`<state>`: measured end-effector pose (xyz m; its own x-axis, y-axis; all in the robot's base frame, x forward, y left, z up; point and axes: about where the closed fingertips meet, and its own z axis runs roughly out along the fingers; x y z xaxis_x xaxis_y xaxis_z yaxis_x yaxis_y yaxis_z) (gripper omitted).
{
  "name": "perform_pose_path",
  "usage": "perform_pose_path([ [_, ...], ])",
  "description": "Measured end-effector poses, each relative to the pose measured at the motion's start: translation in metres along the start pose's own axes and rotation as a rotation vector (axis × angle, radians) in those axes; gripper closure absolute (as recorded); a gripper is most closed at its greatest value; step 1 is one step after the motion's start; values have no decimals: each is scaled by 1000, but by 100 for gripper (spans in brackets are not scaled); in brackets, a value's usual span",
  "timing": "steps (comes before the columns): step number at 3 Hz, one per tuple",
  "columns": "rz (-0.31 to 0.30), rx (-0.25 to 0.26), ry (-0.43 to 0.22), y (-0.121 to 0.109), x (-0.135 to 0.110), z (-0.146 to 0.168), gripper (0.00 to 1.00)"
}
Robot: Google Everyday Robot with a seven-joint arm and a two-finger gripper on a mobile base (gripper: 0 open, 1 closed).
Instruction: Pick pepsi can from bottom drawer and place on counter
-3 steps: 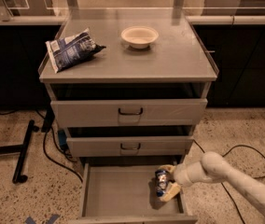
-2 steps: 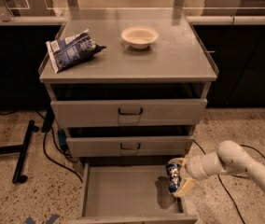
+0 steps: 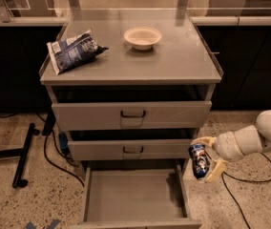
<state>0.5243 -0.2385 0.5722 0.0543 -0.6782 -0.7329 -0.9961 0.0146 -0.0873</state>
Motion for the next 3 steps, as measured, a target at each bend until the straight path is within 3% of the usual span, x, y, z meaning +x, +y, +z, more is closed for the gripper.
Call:
perform_pose_path([
  [2,-2,28,-17,-1,-1,-6,100],
  [3,-45,99,4,0,-37,-47,100],
])
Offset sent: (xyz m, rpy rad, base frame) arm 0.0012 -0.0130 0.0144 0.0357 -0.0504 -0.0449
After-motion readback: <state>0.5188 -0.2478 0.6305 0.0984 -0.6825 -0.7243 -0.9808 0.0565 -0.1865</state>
